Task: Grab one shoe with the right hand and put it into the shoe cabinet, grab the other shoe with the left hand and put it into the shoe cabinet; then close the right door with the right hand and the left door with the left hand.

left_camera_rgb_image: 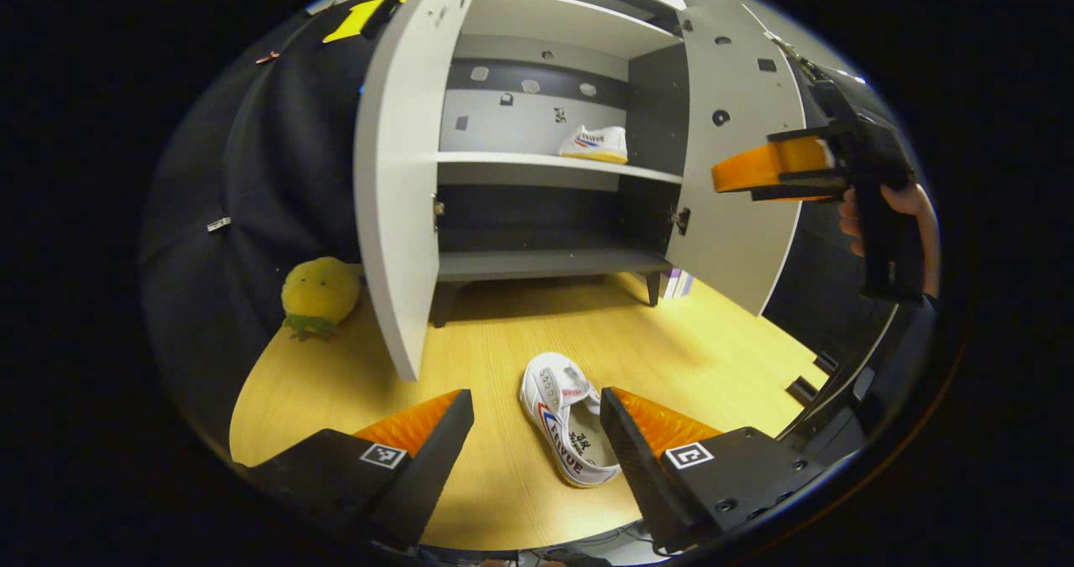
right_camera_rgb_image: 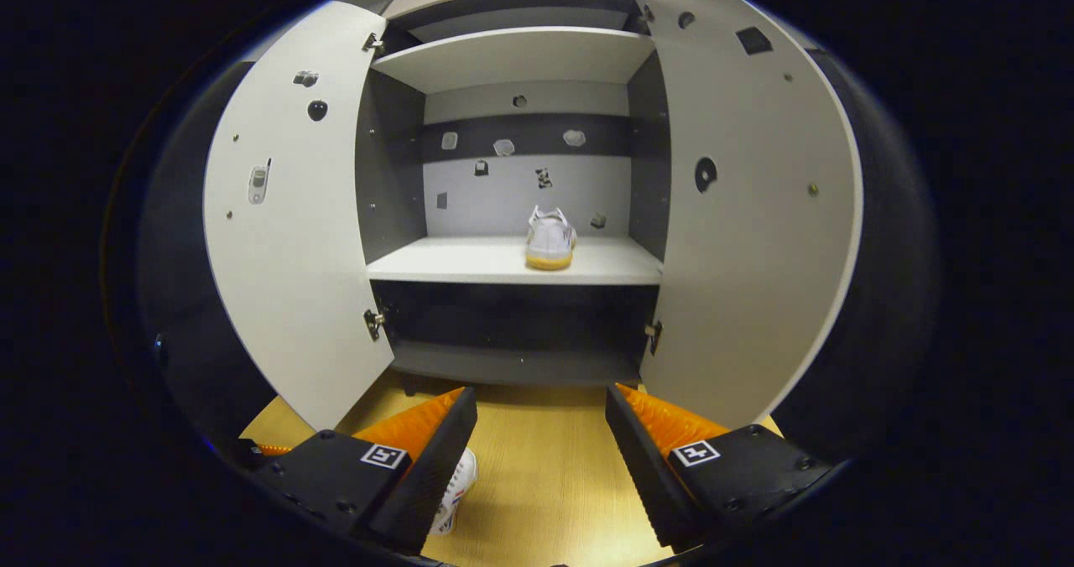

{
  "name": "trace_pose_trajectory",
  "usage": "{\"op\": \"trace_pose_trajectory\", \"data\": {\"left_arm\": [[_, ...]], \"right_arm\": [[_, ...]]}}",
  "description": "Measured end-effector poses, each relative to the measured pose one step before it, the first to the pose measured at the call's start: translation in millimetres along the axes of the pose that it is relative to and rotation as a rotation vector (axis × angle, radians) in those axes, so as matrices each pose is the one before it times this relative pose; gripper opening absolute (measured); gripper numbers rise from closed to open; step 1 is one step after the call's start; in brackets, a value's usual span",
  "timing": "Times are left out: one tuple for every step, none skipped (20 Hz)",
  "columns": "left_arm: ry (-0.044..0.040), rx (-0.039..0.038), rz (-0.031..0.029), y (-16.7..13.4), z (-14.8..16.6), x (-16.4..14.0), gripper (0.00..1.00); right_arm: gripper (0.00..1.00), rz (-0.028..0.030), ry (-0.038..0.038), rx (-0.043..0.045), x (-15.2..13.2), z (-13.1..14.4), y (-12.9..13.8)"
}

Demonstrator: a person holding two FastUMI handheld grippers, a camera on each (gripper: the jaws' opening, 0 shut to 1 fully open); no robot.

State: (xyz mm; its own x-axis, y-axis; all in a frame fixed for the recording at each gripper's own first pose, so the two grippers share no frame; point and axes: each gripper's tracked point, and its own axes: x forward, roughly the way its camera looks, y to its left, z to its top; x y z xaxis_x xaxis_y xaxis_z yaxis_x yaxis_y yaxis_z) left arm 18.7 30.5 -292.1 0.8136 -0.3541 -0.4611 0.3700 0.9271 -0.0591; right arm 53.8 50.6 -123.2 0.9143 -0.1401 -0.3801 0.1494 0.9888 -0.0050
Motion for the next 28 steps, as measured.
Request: {"op": "trace_pose_trajectory", "data": {"left_arm": [[0.02367, 0.0084, -0.00799, -3.5, -10.05, 9.95, 0.96], [0.02589, -0.00542, -0.01745, -4.93, -9.56, 9.87, 0.95], [0.02541, -0.01372, -0.00799, -2.29, -9.34, 10.08, 0.96], [0.01665, -0.01599, -0.00017, -0.58, -5.34, 9.61, 0.95], [0.01805, -0.01156, 0.00245, -0.31, -6.11, 9.8, 0.96], [0.02171, -0.00192, 0.00632, 1.73, -6.65, 9.64, 0.96], [0.0281, 0.00968, 0.01221, 3.33, -7.69, 9.63, 0.96], [0.01659, 0.01093, 0.01045, 2.96, -3.79, 8.17, 0.96], [0.00731, 0.00674, 0.0064, 2.33, -1.6, 9.22, 0.96], [0.00944, 0.00407, 0.00285, 1.42, -0.98, 7.68, 0.96], [0.00878, 0.0042, -0.00066, 1.15, -1.46, 7.43, 0.96], [0.00301, 0.00524, 0.00565, 2.32, 1.28, 7.08, 0.96], [0.00159, 0.00411, 0.0062, 1.78, 1.92, 8.06, 0.95], [0.00177, 0.00489, 0.00774, 1.75, 2.12, 7.09, 0.94], [0.00087, 0.00746, 0.01549, 3.49, 2.76, 5.44, 0.9], [-0.00118, 0.0048, 0.00171, 0.21, 3.41, 4.72, 0.87], [0.00381, -0.00242, -0.00837, -5.8, 2.0, 4.49, 0.77], [0.0013, 0.00218, -0.00428, -2.48, 1.02, 3.22, 0.72], [-0.00231, 0.01108, -0.00074, -0.88, 1.25, 2.61, 0.64], [-0.0074, 0.01309, 0.00885, -1.02, 2.7, 1.36, 0.59], [-0.00302, 0.00856, 0.01241, 0.39, 0.29, 0.39, 0.46], [0.00382, 0.01076, 0.01959, 4.29, -0.24, 1.55, 0.44], [0.0087, 0.00705, 0.02441, 5.04, -3.06, 1.91, 0.36], [0.01616, 0.00093, 0.02117, 6.43, -2.19, 1.12, 0.32], [0.00962, -0.0139, 0.00869, 3.69, -3.06, 0.6, 0.2], [0.0059, -0.02422, -0.01262, 0.53, 0.55, -0.03, 0.16], [0.00934, -0.01846, -0.01277, -0.25, 0.03, -0.12, 0.11], [0.01284, -0.01805, -0.00584, 0.32, 0.59, -1.9, 0.1]], "right_arm": [[0.99, -0.01397, 0.02579, 0.01605, -6.53, -15.67, -7.96], [0.99, -0.01092, 0.02563, 0.01281, -6.54, -15.81, -7.24], [0.99, -0.01235, 0.02851, 0.00595, -8.93, -13.16, -6.63], [0.99, -0.01715, 0.01782, -0.00001, -8.74, -10.56, -10.36], [0.99, -0.02117, 0.01512, 0.00067, -6.64, -10.14, -10.15], [0.99, -0.01654, 0.01474, 0.0046, -5.4, -8.15, -8.43], [0.99, -0.01434, 0.01107, 0.00544, -6.49, -8.68, -7.43], [0.99, -0.0135, 0.01382, 0.00639, -6.2, -7.8, -6.61], [0.99, -0.01339, 0.01346, 0.00528, -5.05, -8.14, -5.91], [0.99, -0.01235, 0.01263, 0.0071, -3.92, -6.65, -5.48], [0.99, -0.01103, 0.00887, 0.00713, -3.49, -5.23, -4.42], [0.99, -0.0108, -0.00044, 0.00861, -2.78, -3.1, -3.42], [0.99, -0.01, -0.00864, 0.00573, -3.47, -0.61, -2.14], [0.99, -0.01167, -0.00604, 0.003, -1.46, -1.97, -3.29], [0.99, -0.00345, -0.00269, 0.00128, -1.58, -0.98, -1.11], [0.99, 0.00108, -0.00204, -0.00108, -2.14, -1.14, 0.69], [0.99, -0.00092, -0.00399, -0.00236, -1.24, 0.17, -1.84], [0.99, -0.00374, -0.00479, -0.00098, -0.56, 2.2, -2.13], [0.99, -0.00274, -0.00296, 0.00305, -0.47, 1.39, -1.32], [0.99, -0.00493, -0.00347, 0.00616, -1.4, 1.04, -2.52], [0.99, -0.00543, -0.00389, 0.00694, -0.87, 1.14, -2.21], [0.99, -0.00661, -0.00532, 0.00834, -0.69, 1.98, -2.91], [0.99, -0.00577, -0.00585, 0.00715, -1.79, 1.11, -3.24], [0.99, -0.00653, -0.00483, 0.00468, -1.86, 1.34, -2.6], [0.99, -0.00589, -0.00296, 0.00017, -0.68, 1.37, -0.98], [0.99, -0.00389, -0.00057, -0.00167, -0.89, 0.74, -0.88], [0.99, -0.00095, 0.00339, -0.00066, 0.58, 1.17, -0.79], [0.99, 0.00681, -0.0041, 0.00342, 0.35, 2.9, -0.36]]}}
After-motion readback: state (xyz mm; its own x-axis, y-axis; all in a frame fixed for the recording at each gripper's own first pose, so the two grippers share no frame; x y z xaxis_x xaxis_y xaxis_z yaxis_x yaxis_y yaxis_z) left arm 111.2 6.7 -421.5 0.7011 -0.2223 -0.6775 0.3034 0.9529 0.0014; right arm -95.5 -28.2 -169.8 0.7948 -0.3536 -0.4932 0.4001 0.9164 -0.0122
